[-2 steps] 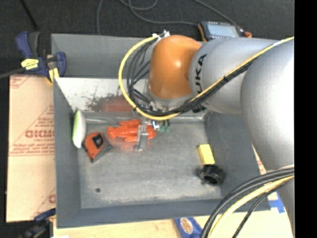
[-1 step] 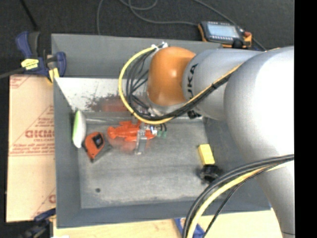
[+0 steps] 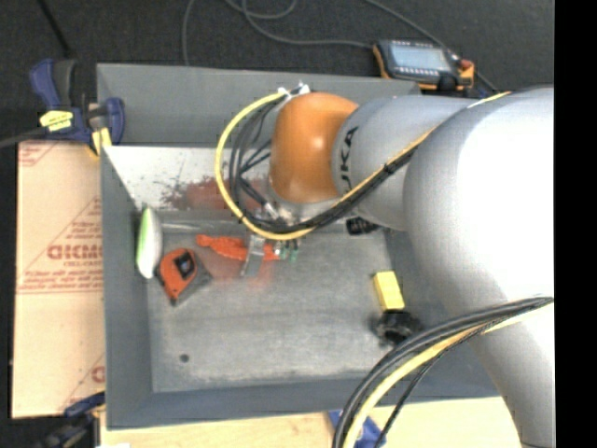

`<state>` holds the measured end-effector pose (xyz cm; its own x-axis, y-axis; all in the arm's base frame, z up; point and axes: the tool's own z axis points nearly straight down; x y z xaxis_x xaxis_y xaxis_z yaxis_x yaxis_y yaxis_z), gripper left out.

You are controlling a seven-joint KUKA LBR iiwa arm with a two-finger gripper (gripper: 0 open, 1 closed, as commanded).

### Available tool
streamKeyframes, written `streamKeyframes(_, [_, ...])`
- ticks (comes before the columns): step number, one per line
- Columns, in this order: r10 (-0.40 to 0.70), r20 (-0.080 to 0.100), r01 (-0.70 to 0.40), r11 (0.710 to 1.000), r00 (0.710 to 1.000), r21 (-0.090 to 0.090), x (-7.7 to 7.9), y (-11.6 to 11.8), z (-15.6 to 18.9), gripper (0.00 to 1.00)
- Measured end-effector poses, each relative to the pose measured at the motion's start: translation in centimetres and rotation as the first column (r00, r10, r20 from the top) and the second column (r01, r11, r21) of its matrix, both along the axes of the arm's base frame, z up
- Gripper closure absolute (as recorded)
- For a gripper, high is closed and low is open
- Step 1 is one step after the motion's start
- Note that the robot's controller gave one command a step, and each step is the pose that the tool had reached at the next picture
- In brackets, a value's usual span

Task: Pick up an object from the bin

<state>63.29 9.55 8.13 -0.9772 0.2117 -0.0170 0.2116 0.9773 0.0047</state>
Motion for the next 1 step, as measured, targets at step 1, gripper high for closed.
streamKeyframes(1, [0.0,0.0,0.0,1.0,1.0,0.0,0.0,0.0,0.0,1.0])
